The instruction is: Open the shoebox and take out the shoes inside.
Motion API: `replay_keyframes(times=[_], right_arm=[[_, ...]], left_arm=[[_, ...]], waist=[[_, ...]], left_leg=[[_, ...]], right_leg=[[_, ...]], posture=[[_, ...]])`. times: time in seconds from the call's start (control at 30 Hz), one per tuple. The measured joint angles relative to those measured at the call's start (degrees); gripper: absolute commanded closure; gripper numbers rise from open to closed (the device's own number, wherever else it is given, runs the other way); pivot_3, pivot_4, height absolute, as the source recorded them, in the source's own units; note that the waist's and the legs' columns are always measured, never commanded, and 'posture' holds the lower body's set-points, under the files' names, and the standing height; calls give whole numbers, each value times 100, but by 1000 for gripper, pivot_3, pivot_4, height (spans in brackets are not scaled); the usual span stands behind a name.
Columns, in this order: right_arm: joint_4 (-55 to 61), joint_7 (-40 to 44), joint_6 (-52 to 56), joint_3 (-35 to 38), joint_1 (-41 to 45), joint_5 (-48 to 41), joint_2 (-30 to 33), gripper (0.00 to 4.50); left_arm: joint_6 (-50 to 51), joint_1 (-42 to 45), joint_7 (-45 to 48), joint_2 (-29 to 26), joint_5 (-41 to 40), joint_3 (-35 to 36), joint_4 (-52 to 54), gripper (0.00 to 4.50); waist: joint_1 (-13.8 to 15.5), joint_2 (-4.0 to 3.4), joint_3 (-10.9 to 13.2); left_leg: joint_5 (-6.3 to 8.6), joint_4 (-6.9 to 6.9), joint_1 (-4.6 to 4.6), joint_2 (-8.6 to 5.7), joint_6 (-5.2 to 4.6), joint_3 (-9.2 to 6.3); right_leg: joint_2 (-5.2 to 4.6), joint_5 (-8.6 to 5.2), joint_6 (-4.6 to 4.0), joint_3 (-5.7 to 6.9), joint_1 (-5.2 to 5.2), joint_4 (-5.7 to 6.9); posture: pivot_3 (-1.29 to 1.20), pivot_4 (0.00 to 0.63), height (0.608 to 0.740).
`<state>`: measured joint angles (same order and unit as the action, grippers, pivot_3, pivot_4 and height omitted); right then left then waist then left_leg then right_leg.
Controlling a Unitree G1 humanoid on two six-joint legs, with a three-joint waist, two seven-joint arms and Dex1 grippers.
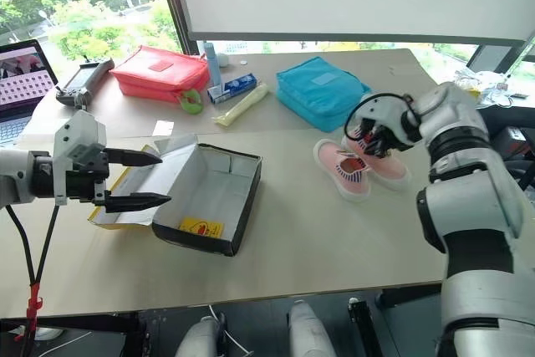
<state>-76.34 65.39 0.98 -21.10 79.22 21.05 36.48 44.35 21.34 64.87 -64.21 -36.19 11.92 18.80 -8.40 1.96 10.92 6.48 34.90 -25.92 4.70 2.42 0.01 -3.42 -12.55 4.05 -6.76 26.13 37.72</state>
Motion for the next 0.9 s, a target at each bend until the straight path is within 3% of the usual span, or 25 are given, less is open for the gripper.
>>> replay_keyframes(times=[0.23,0.33,0.47,0.6,0.7,0.8,0.9], right_arm=[[103,-452,555,945,408,-594,240,30],[327,-474,750,1182,482,-729,563,30],[1133,-771,895,2234,-35,-1608,818,30],[2795,-1027,1501,3579,-2239,-2868,748,30],[3692,-1718,1832,4128,-3794,-3149,397,30],[5169,-3185,888,4914,-5407,-3217,-485,30],[6028,-3622,232,5027,-6426,-3152,-979,30]], left_arm=[[84,-363,-275,33,-2,271,169,0],[72,-572,-485,171,16,349,169,0],[-123,-711,-1223,818,250,627,-5,0],[-612,-1031,-2537,2369,283,1566,-207,0],[-1257,-1432,-3313,3070,679,1979,-342,0],[-2226,-1872,-4030,3794,1159,2270,-277,0],[-2698,-2406,-4337,4102,1412,2399,-184,0]], waist=[[1,-1,1],[13,-1,1],[24,5,-3],[112,31,-19],[188,35,-21],[215,32,-25],[215,40,-32]], left_leg=[[0,-10,-3,0,0,0],[0,-9,-3,0,0,0],[0,-7,5,0,0,0],[7,-9,85,3,-8,-1],[6,-3,83,0,-8,1],[8,-2,81,-10,-3,3],[21,8,86,-11,19,3]], right_leg=[[-2,-4,-2,1,4,-8],[-2,-6,-3,2,3,-10],[-1,-5,-4,0,-7,-9],[1,-12,1,4,-102,-25],[-1,-10,-1,-2,-104,-34],[-2,-14,-20,-21,-103,-47],[-1,-6,-24,-30,-115,-66]], posture=[[0,150,725],[0,150,725],[0,150,725],[0,150,725],[0,150,725],[0,150,725],[0,150,725]])
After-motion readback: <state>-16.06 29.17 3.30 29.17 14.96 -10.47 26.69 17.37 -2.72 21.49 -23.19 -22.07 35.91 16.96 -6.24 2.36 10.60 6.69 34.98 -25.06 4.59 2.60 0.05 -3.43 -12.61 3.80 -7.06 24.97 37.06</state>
